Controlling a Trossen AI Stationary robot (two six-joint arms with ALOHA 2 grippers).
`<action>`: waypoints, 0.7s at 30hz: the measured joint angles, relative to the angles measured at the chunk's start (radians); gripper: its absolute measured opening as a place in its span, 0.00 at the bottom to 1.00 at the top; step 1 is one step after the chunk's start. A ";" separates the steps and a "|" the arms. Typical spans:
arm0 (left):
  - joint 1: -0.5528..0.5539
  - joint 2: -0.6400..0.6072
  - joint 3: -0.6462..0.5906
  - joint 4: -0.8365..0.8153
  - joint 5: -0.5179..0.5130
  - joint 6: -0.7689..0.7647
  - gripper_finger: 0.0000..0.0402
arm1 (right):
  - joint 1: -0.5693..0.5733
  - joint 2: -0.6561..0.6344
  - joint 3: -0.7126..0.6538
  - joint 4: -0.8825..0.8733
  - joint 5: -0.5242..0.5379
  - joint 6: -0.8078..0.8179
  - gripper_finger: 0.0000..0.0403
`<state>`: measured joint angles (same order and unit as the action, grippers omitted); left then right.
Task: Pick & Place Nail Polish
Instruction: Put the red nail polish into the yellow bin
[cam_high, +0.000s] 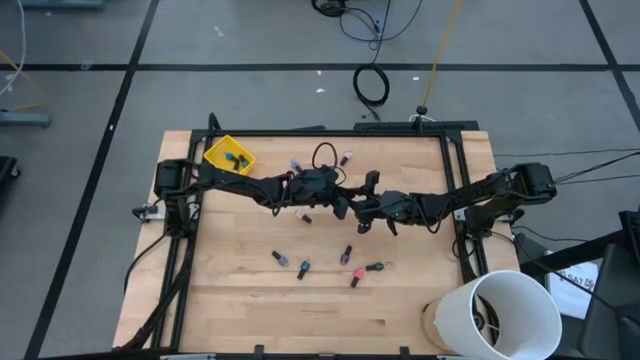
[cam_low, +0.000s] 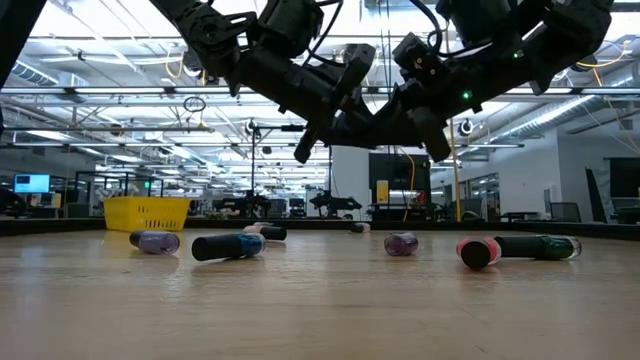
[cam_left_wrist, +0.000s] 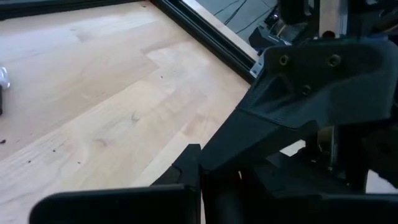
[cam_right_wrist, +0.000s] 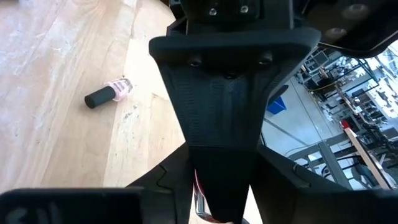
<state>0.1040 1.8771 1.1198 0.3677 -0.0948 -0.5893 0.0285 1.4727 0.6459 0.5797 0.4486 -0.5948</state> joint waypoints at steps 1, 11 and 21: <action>-0.001 0.000 -0.001 -0.001 0.000 0.009 0.13 | 0.000 0.000 0.000 0.000 -0.001 0.003 0.33; 0.011 -0.007 -0.002 -0.015 0.015 0.096 0.13 | 0.017 -0.005 0.000 0.000 -0.001 0.063 0.53; 0.041 -0.108 -0.002 -0.073 0.023 0.175 0.13 | 0.054 -0.100 0.000 -0.067 0.131 0.090 0.62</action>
<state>0.1450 1.7691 1.1182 0.2944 -0.0719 -0.4140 0.0826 1.3729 0.6462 0.5126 0.5795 -0.5052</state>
